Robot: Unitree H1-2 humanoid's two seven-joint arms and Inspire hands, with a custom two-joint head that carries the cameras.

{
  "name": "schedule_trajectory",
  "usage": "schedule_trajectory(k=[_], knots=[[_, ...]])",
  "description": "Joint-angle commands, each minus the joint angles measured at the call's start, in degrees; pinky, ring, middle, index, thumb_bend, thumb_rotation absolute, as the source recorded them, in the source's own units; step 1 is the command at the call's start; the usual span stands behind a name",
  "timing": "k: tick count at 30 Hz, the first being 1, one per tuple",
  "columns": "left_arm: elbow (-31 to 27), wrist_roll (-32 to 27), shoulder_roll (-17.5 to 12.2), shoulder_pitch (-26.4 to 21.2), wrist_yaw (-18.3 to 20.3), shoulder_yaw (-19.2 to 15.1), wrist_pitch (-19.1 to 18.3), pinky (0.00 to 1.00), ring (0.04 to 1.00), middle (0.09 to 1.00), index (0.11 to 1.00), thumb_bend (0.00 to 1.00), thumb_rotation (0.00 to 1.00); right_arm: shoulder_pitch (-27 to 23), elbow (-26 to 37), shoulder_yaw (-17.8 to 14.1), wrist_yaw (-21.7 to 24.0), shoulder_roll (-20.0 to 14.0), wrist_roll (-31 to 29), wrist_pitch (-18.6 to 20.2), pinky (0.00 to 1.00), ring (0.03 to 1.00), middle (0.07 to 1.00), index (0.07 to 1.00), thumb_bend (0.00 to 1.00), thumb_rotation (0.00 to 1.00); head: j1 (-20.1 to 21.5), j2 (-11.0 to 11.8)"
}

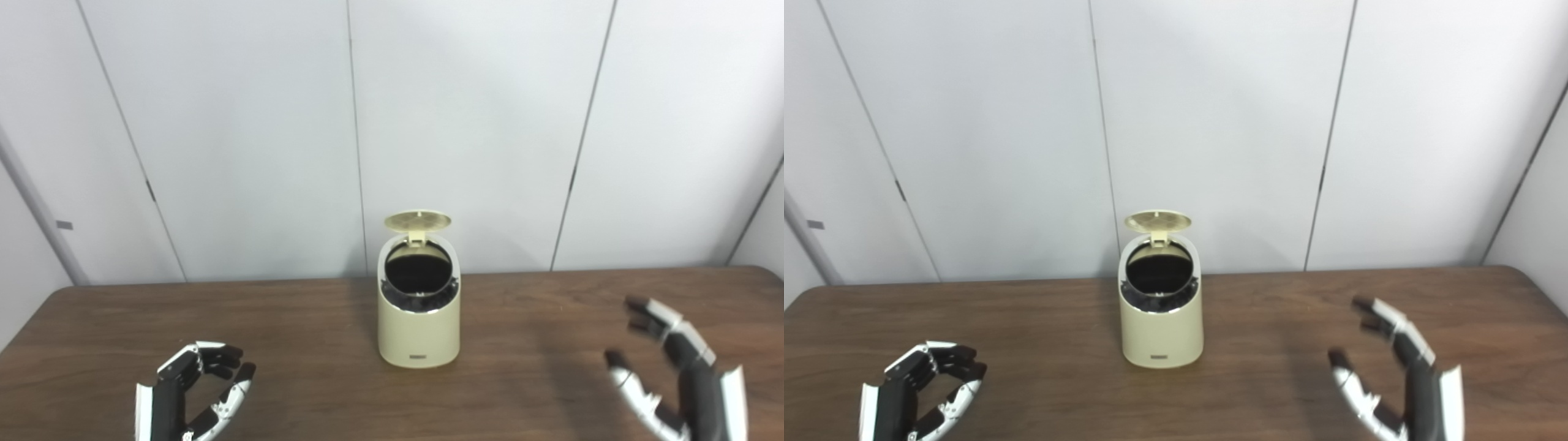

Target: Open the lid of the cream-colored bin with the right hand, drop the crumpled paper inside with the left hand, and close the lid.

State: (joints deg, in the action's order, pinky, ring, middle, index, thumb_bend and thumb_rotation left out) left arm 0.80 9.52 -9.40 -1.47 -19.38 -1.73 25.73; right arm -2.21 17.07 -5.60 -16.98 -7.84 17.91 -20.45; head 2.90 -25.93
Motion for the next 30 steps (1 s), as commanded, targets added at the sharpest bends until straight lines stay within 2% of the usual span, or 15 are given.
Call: schedule_trajectory(k=[1,5,8,11,14,16,20,24,28,30], knots=[[-0.37,0.17,0.81,0.06,0.30,0.40,1.14,0.44,0.518,0.555,0.488,0.48,0.06,-3.59,4.54,-0.58,2.36,-0.66,2.21,3.73,0.64,0.757,0.756,0.709,0.25,0.66,0.18,-0.12],[0.18,1.27,0.72,-0.04,0.10,0.48,1.14,0.43,0.515,0.555,0.488,0.48,0.06,-9.13,8.73,-0.71,7.38,-3.57,7.17,9.71,0.63,0.760,0.754,0.702,0.29,0.72,-0.05,-0.18],[0.51,1.91,0.52,-0.12,-0.22,0.70,1.16,0.42,0.511,0.551,0.488,0.48,0.06,-14.06,12.69,0.31,13.26,-5.26,12.73,16.83,0.62,0.760,0.760,0.728,0.36,0.66,0.15,-0.19],[0.81,2.26,0.47,-0.19,-0.13,0.76,1.14,0.42,0.509,0.550,0.488,0.48,0.06,-19.01,15.70,2.18,20.90,-7.69,18.82,23.57,0.64,0.782,0.793,0.764,0.52,0.76,0.22,-0.16],[1.26,2.69,0.37,-0.29,-0.08,0.77,1.13,0.41,0.508,0.550,0.488,0.48,0.06,-23.37,16.77,4.10,27.37,-9.85,22.09,27.80,0.68,0.818,0.838,0.810,0.72,0.87,0.14,-0.19],[1.52,2.98,0.37,-0.37,-0.15,0.82,1.16,0.41,0.508,0.549,0.488,0.48,0.06,-26.04,16.84,5.23,31.03,-10.84,22.96,30.00,0.68,0.827,0.845,0.825,0.81,0.89,0.09,-0.15],[1.66,3.31,0.70,-0.38,-0.14,0.73,1.18,0.42,0.510,0.548,0.488,0.48,0.06,-30.52,15.98,7.28,36.92,-12.69,23.49,32.43,0.71,0.858,0.868,0.845,0.90,0.88,-0.07,0.06],[1.54,3.05,0.79,-0.30,-0.23,0.94,1.15,0.42,0.510,0.546,0.488,0.48,0.06,-34.07,14.52,9.46,40.65,-13.45,25.02,33.97,0.73,0.892,0.899,0.872,0.97,0.91,-0.16,0.13],[1.41,3.51,1.02,-0.16,-0.50,1.01,1.18,0.42,0.503,0.539,0.488,0.48,0.06,-36.21,12.19,11.62,41.69,-13.33,26.69,33.68,0.84,0.941,0.941,0.918,0.95,0.92,-0.28,0.30],[1.47,3.44,1.05,-0.12,-0.65,1.09,1.18,0.42,0.505,0.541,0.488,0.48,0.06,-37.37,10.55,13.46,41.86,-13.10,29.85,33.56,0.88,0.965,0.952,0.929,0.94,0.95,-0.35,0.31]])
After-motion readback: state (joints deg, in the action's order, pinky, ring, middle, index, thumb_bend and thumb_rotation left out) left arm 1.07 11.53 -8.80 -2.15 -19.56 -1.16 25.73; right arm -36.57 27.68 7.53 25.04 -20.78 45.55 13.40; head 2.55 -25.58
